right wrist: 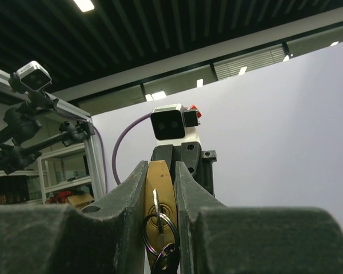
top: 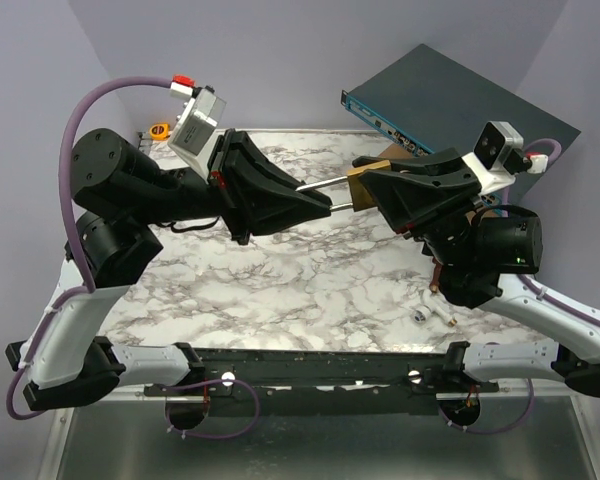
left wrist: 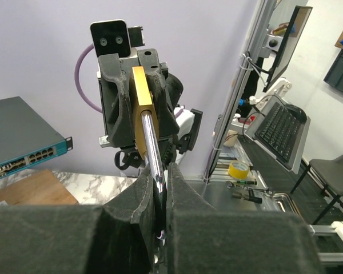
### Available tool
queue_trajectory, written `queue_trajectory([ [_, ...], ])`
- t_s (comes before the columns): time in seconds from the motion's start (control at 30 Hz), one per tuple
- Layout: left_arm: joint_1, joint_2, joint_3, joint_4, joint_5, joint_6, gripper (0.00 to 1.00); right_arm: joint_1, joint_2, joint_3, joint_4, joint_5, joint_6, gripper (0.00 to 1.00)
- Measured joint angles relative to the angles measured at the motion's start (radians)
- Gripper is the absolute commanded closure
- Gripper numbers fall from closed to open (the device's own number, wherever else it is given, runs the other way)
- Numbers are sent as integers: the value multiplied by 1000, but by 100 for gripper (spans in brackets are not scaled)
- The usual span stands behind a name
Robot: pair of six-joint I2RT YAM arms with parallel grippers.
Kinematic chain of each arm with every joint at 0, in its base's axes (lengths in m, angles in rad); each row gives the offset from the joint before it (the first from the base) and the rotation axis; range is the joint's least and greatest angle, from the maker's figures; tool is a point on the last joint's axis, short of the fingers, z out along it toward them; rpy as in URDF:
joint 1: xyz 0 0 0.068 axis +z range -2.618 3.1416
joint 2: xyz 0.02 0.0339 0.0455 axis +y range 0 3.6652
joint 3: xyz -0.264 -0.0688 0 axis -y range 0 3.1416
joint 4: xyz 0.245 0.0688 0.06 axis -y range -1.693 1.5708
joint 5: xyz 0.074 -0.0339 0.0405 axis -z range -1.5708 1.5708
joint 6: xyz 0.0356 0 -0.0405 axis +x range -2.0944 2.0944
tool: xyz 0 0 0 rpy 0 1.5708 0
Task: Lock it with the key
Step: Lock the lock.
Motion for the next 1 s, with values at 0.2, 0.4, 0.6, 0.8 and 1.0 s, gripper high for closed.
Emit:
queue_trajectory([
  [0.2, -12, 7, -6, -1, -9, 19, 100, 0, 0, 0, 10, 3, -2, 99],
  [0.4, -16, 1, -54, 50, -25, 26, 100, 1, 0, 1, 12, 27, -9, 99],
  [0.6, -15, -12, -80, 77, -32, 26, 100, 8, 0, 2, 6, 45, -19, 98],
  [0.8, 52, -126, -261, 117, -69, 22, 100, 19, 0, 29, -176, 93, -65, 64],
  [1.0, 137, -208, -430, 121, -103, 44, 100, 64, 44, 21, -538, 110, -91, 40],
])
